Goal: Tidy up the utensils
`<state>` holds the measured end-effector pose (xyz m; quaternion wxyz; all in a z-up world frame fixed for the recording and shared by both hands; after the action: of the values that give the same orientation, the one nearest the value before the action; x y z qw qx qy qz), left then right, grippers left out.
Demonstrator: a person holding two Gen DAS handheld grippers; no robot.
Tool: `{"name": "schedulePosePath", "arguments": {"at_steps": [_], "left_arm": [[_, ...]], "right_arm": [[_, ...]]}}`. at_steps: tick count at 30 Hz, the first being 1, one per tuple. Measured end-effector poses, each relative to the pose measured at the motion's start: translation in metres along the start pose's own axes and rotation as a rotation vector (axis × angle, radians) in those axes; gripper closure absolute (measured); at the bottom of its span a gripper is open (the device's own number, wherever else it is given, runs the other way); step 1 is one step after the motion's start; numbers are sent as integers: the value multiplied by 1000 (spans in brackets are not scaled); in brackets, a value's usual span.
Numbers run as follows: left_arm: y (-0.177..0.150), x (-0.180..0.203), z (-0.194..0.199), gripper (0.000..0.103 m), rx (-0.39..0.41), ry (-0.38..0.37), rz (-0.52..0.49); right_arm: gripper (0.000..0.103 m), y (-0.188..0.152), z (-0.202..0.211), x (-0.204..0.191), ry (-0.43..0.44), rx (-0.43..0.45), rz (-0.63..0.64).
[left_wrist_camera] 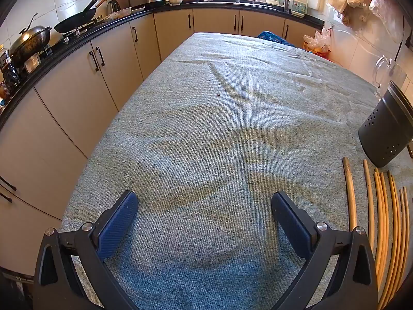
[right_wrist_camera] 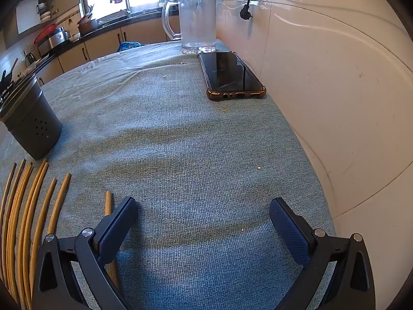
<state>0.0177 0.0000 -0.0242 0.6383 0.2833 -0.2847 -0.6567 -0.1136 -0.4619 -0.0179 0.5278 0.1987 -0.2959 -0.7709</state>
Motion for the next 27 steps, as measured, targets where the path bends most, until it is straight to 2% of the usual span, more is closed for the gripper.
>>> {"name": "schedulePosePath", "arguments": {"at_steps": [5, 9, 13, 19, 23, 27], "left_arm": [[-3, -4, 7, 0, 5, 20, 2], [1, 0, 37, 0, 50, 15, 29], [3, 5, 88, 0, 159, 38, 11], [2, 29, 153, 0, 273, 43, -22], [-7, 46, 185, 0, 355, 68, -62], [-11, 56, 212, 0, 421, 67, -71]], "right_arm": [[0, -3, 0, -1, 2, -4, -3], [0, -5, 0, -2, 3, -3, -5], [0, -4, -4, -4, 13, -42, 6], [2, -11, 6, -6, -3, -29, 12], [5, -23, 48, 7, -25, 53, -49], [5, -29, 115, 12, -51, 221, -70]]}}
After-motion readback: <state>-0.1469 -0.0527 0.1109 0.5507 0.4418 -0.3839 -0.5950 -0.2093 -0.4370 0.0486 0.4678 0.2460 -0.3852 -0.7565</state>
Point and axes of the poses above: each gripper's, at about its wrist camera, not at the fingertips, and z roughly against the way its jaws point, x to its right, y to its top, the point moved 3 cm from there along -z, roughly the way its jaws point, and after that the axes turned 11 degrees about x, right-handed, at the moved point
